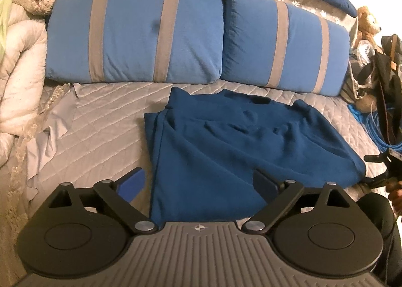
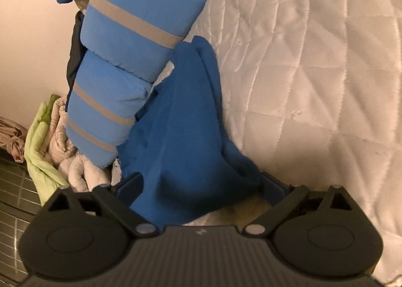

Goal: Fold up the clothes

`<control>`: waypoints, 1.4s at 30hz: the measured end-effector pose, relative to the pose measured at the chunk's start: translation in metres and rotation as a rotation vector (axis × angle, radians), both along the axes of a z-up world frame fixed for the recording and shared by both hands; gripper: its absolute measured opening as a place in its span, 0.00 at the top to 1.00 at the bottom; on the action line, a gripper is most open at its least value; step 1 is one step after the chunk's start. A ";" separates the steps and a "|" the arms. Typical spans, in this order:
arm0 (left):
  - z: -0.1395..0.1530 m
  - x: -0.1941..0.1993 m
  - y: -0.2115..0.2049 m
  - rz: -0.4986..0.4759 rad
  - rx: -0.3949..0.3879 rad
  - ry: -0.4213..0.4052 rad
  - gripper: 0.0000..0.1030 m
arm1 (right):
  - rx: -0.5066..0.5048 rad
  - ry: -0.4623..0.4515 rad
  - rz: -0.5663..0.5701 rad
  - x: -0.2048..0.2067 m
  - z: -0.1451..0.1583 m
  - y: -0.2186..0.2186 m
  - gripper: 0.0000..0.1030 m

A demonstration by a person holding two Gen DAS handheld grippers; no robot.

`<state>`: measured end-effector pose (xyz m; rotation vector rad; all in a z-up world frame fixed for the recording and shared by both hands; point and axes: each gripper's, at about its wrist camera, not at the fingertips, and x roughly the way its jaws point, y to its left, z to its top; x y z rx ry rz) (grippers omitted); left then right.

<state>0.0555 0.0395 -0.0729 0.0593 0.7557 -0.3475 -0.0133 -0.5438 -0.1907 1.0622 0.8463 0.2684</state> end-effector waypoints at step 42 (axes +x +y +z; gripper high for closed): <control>-0.006 -0.032 0.087 0.165 -0.054 0.044 0.09 | -0.686 -0.494 0.862 0.086 0.096 0.491 0.87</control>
